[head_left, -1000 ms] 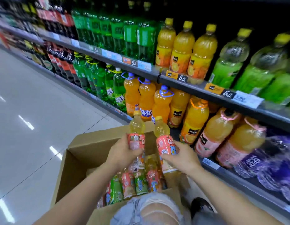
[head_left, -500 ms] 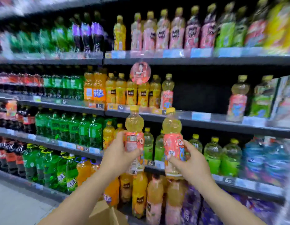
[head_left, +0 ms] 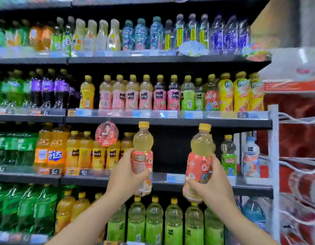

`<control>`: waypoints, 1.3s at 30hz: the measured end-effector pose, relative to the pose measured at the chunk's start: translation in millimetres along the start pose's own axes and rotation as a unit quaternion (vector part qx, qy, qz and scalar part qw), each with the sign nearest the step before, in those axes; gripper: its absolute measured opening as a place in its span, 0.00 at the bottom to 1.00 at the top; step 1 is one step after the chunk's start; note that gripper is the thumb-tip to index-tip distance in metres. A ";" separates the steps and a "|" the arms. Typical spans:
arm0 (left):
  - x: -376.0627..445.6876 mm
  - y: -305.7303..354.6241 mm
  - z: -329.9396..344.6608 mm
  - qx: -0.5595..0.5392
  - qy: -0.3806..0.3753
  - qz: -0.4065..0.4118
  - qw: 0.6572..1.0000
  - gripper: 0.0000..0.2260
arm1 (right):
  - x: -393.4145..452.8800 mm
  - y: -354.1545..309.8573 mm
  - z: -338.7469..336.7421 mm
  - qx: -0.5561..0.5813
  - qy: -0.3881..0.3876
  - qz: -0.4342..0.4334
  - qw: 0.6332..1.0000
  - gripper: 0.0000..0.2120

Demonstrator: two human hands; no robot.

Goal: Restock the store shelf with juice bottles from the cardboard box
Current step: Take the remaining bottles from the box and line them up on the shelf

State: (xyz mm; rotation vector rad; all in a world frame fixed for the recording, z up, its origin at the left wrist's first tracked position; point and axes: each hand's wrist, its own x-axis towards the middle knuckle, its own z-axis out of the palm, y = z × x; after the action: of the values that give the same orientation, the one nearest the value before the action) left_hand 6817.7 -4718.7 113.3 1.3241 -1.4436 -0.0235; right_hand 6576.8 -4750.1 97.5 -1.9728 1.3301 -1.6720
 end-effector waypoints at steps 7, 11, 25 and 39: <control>59.2 -19.8 41.9 0.009 0.037 0.029 0.999 0.28 | 84.1 29.1 23.0 -0.081 0.053 -0.052 0.994 0.42; 79.7 -35.1 57.6 -0.006 0.031 0.031 0.999 0.28 | 123.4 52.2 48.0 -0.110 0.075 -0.037 0.990 0.41; 112.1 -65.3 101.2 -0.015 0.018 0.054 0.998 0.32 | 148.3 114.9 100.4 -0.205 0.020 0.044 0.978 0.45; 110.4 -62.6 116.3 -0.035 -0.002 0.032 0.999 0.34 | 125.2 111.1 52.5 -0.219 0.067 -0.022 0.973 0.29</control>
State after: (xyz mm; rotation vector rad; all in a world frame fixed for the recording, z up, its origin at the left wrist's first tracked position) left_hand 6807.1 -4890.2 103.5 1.2208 -1.4752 -0.0353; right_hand 6561.4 -4924.6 88.8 -2.1592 1.8501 -1.6663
